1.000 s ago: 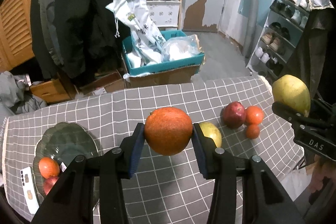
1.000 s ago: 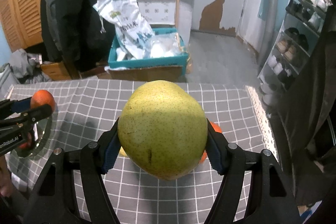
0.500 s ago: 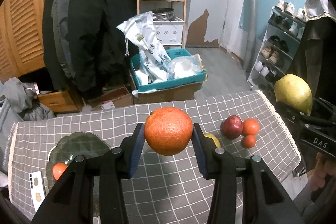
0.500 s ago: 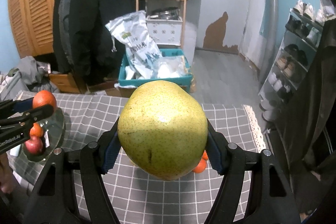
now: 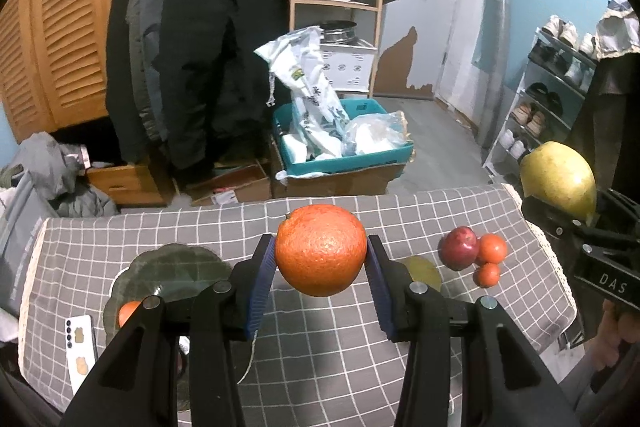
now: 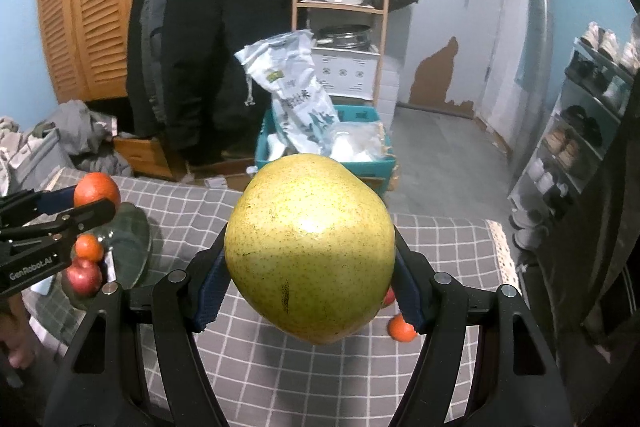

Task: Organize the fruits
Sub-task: 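Carry the orange with the left gripper while the right gripper carries the pear to the green bowl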

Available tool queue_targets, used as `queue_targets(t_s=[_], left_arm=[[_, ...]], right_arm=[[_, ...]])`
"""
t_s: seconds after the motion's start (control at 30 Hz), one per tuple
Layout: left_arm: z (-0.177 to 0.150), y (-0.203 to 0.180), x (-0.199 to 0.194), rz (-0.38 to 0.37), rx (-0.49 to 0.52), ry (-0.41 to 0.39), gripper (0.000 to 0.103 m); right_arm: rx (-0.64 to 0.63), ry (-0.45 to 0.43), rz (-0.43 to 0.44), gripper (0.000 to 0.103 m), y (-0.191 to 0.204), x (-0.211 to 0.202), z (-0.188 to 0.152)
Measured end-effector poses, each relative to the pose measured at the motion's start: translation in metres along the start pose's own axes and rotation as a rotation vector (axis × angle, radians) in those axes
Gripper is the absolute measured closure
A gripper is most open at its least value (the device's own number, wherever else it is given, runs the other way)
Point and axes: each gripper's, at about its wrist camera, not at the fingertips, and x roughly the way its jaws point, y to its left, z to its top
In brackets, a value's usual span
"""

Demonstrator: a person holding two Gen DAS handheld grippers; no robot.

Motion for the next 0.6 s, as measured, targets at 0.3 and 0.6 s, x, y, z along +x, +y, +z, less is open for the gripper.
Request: queue_targets(t_s=[0.3,0.6], left_arm=[[-0.006,0.031,-0.002,0.034,-0.046,0.005,0.058],[-0.015,0.069,-0.002,0.074,-0.110,0.020,0.058]], right_arm=[[-0.040,0.016,0.057,0.032,0.035,0.014,0.010],[-0.092,0.034,0.120,0.032,0.078,0.031,0.020]])
